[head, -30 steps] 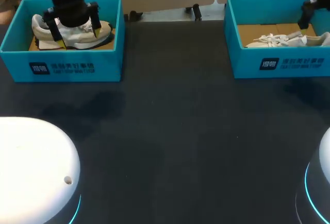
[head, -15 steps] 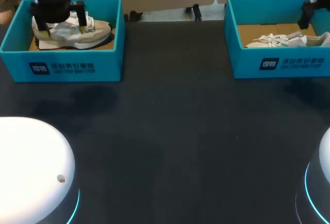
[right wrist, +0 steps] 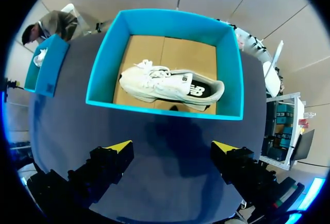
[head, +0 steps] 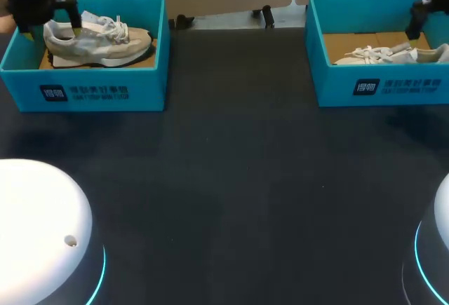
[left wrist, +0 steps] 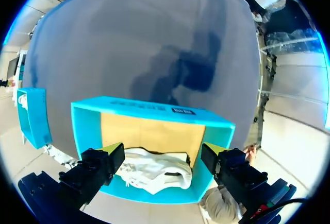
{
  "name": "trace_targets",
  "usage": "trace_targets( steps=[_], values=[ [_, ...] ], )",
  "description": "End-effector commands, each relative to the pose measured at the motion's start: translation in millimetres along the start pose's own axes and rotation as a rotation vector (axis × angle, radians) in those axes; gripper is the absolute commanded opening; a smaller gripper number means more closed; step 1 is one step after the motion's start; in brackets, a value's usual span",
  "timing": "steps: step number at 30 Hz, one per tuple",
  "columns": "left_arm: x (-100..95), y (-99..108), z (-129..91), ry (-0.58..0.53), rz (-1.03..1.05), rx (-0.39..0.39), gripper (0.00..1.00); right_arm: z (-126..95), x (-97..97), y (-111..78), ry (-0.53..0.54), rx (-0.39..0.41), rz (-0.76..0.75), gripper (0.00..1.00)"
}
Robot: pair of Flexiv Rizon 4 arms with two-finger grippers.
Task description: Take the shoe out of the shoebox, open the shoe tongue, remove and reinsert the insole, then place the shoe into the shoebox
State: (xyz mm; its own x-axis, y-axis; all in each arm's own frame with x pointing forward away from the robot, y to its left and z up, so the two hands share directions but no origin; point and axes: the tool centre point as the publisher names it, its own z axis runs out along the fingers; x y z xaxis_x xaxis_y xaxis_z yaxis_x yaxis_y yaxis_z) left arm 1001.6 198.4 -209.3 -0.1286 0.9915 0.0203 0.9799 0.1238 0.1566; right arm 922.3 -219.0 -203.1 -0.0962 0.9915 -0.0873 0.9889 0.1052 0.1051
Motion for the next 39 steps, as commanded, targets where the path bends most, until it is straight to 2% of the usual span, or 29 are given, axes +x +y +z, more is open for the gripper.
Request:
trace_targets(
  steps=[1,10,29,32,39],
  values=[
    [8.3,14,13,-0.01,0.017,0.0,1.0,0,0.0,-0.3,-0.001,0.0,0.001,1.0],
    [27.7,43,27,0.016,0.13,-0.068,1.0,0,0.0,-0.3,-0.001,0.0,0.001,1.0],
    [27.7,43,27,0.016,0.13,-0.068,1.0,0,0.0,-0.3,-0.001,0.0,0.001,1.0],
    [27.6,44,28,0.004,0.195,-0.064,1.0,0,0.0,-0.3,-0.001,0.0,0.001,1.0],
    [45.1,77,32,0.015,0.217,-0.067,1.0,0,0.0,-0.3,-0.001,0.0,0.001,1.0]
  ],
)
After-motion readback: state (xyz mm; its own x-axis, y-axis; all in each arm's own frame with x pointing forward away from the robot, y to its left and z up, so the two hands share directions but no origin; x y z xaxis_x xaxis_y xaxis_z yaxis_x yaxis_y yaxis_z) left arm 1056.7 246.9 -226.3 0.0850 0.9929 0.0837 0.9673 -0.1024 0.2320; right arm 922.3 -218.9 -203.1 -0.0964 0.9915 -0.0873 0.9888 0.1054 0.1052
